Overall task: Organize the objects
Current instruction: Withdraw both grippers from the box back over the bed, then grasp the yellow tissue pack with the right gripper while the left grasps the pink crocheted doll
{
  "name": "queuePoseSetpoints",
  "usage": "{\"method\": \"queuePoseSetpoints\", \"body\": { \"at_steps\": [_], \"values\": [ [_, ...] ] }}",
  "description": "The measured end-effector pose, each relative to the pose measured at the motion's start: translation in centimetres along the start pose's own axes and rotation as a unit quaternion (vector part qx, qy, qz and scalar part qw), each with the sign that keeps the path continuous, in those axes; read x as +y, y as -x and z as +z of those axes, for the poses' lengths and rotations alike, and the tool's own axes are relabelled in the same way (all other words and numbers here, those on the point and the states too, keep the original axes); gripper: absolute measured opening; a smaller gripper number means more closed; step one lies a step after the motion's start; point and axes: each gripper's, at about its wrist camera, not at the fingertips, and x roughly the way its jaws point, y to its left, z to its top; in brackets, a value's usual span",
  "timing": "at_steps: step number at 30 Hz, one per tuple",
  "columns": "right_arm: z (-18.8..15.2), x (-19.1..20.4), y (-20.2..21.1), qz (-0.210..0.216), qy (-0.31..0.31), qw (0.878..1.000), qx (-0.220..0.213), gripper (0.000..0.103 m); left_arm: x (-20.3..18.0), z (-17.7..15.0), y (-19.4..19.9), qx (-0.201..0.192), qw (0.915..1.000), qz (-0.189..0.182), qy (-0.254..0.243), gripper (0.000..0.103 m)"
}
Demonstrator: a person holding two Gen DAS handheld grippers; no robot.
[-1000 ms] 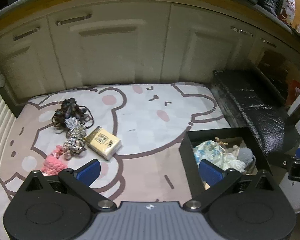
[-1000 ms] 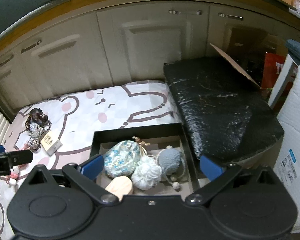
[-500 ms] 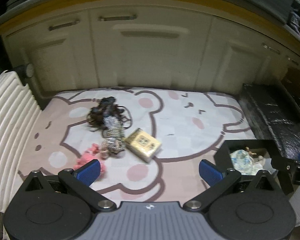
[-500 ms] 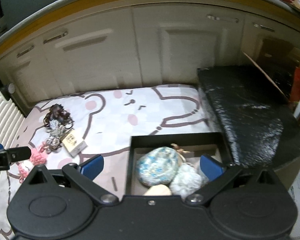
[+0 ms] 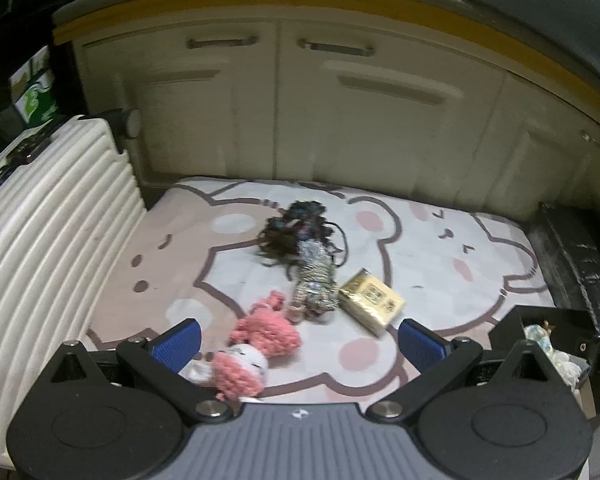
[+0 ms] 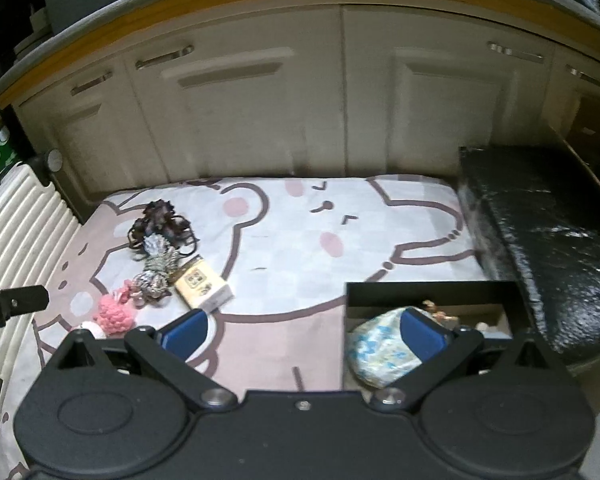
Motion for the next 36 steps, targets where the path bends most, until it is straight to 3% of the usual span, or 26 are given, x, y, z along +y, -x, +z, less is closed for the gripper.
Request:
{"method": "queuePoseSetpoints", "body": {
  "at_steps": [17,28,36],
  "values": [
    [0.6,5.5,-3.6,0.037,0.032,0.999,0.004,0.103,4.2,-0.1,-0.7,-0.001,0.9996,0.029,0.005,0.103],
    [1.0,8.1,-7.5,0.053,0.027,0.998,0.01,0.103,6.4,-0.5,-3.5,0.034,0.9981,0.05,0.006,0.103],
    [1.2,8.5,-11.1,0.038,0.035,0.999,0.006,0.103,6.0,-0.5,-5.9,0.061,0.9967,0.037,-0.038,0.103]
  ]
}}
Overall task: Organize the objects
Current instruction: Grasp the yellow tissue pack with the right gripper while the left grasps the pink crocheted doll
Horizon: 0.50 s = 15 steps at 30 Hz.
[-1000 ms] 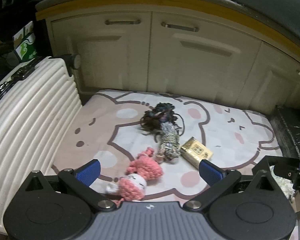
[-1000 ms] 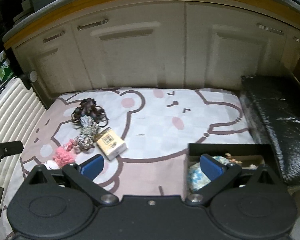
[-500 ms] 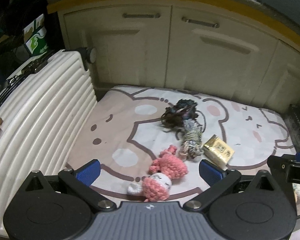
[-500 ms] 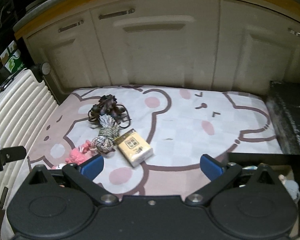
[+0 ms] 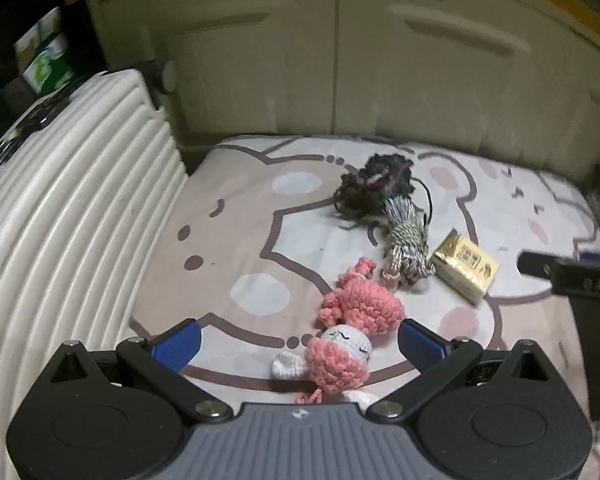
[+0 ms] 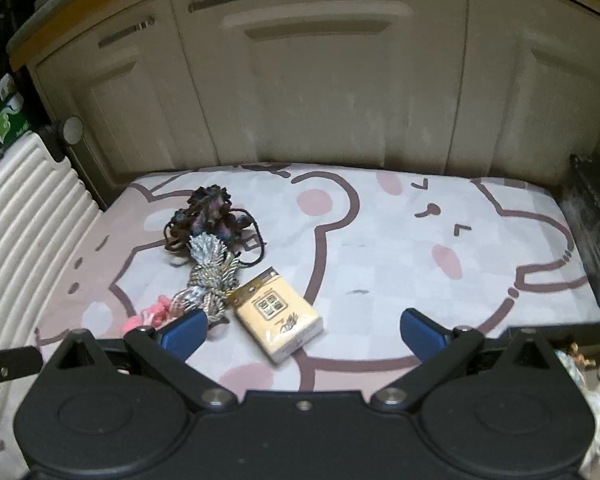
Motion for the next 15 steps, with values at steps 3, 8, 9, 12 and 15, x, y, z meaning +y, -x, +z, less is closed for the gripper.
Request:
{"method": "queuePoseSetpoints", "body": {
  "at_steps": [3,8,9,12,15],
  "values": [
    [0.1,0.1,-1.2,-0.01,0.014,1.0,-0.003,0.103,-0.8,0.1,-1.0,0.01,0.9997,-0.009,-0.022,0.1],
    [0.0,0.3,-3.2,0.005,0.071,0.997,0.013,0.103,-2.6,0.1,-2.7,0.033,0.9977,-0.028,-0.053,0.091],
    [0.1,0.5,-3.6,0.009,0.094,0.995,0.014,0.103,-3.0,0.1,-3.0,0.036,0.9971,-0.029,-0.06,0.089],
    [0.1,0.8,-4.7,0.02,0.145,0.989,0.019,0.103,-4.0,0.2,-4.1,0.048,0.9952,-0.036,-0.077,0.084],
    [0.0,0.9,-5.8,0.045,0.167,0.984,0.031,0.103,-4.8,0.2,-5.1,0.059,0.9928,-0.032,-0.099,0.082]
  ]
}}
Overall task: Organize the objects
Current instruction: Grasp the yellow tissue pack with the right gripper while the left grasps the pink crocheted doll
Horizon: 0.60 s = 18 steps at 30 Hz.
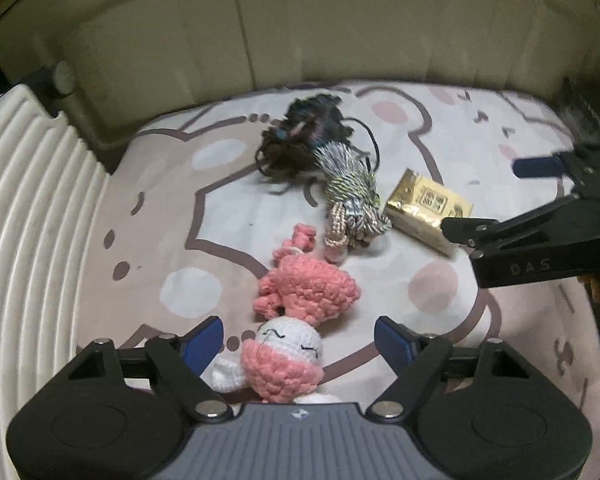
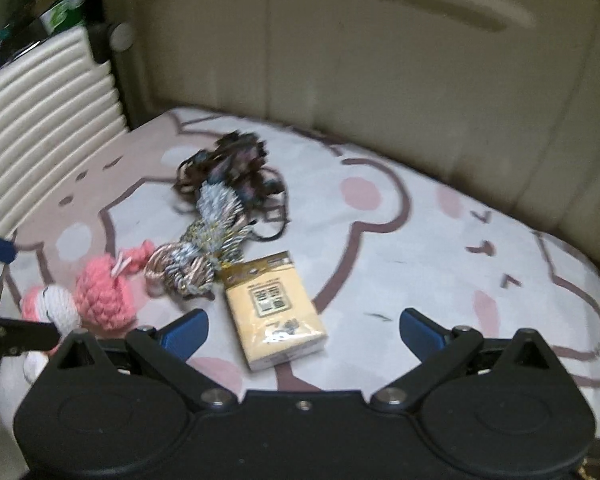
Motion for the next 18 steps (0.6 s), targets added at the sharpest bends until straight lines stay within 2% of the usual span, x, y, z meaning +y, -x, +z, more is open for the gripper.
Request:
{"method": "queuePoseSetpoints", "body": {
  "at_steps": [3,10,14,18],
  "values": [
    [0.0,0.2,-1.1,0.02,0.022,1.0,0.007,0.098,-0.2,0.2,-1.1,0.012,0.9997,0.009,-0.017,0.079],
    [0.3,0.2,-3.3,0.055,0.036,0.998,0.022,0.087,0.6,0.7,-3.5,0.038,0.9992,0.003,-0.013,0.069],
    [0.4,0.3,-4.4,0.049,0.032,0.998,0.023,0.064,0.9,1.0,-4.6,0.048,0.9988,-0.011,-0.005,0.065],
    [0.2,0.4,-4.9,0.048,0.019,0.998,0.032,0.06,0.4,1.0,-5.7,0.063,0.9979,-0.011,-0.014,0.06]
  ]
}}
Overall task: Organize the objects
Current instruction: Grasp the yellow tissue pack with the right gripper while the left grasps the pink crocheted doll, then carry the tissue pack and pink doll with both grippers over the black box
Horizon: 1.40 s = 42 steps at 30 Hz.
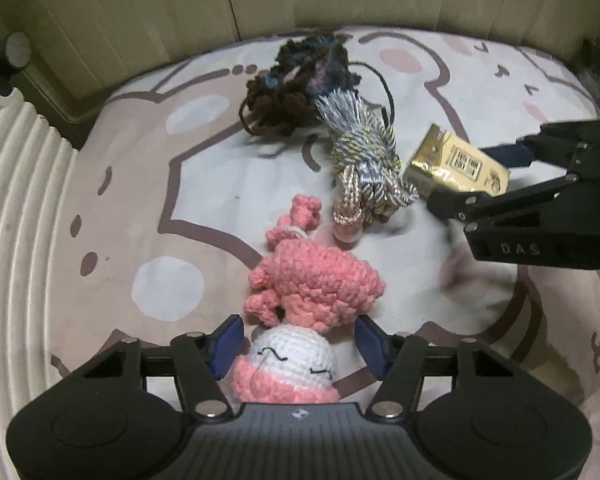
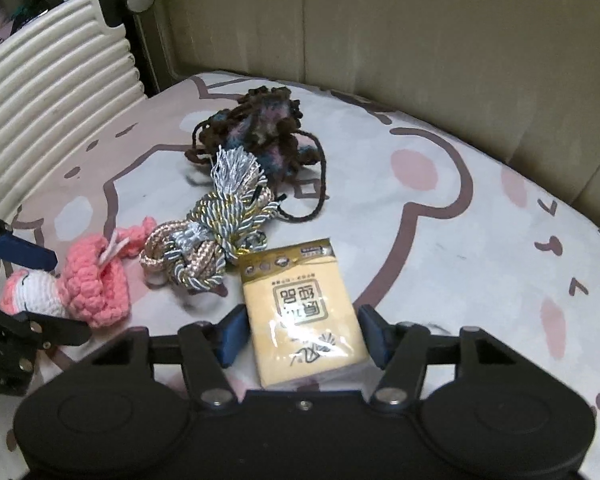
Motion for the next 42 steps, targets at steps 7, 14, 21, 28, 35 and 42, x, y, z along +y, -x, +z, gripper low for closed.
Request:
{"method": "queuePoseSetpoints", "body": {
  "at_steps": [7,14,21,28,35,42],
  "values": [
    [-0.3,-0.7,0.6,-0.009,-0.041,0.999,0.021,0.057,0.0,0.2,-0.9,0.016,0.9999,0.002,0.003,0.044],
    [-1.4,-0.8,1.8,-0.007,-0.06,0.997,0.043,0.056,1.1,0.2,0.2,-0.001,0.9979,-0.024,0.06,0.042],
    [-2.0,-0.7,3.7,-0.009,-0.045,0.998,0.048,0.056,1.0,0.6,2.5,-0.039,0.9937,-0.038,0.098,0.041],
    [-1.9,-0.9,6.9,-0.013,-0.05,0.998,0.028,0.056,0.4,0.6,5.0,-0.056,0.9917,-0.034,0.111,0.042],
    [-1.2,-1.5,11.0,-0.024,-0.082,0.996,0.002,0.056,-0.2,0.2,7.4,-0.079,0.9891,-0.033,0.12,0.042],
    [-1.1,-1.7,14.1,-0.044,-0.108,0.993,-0.015,0.056,-1.3,-0.5,10.2,-0.102,0.9876,-0.034,0.114,0.042]
  ]
}}
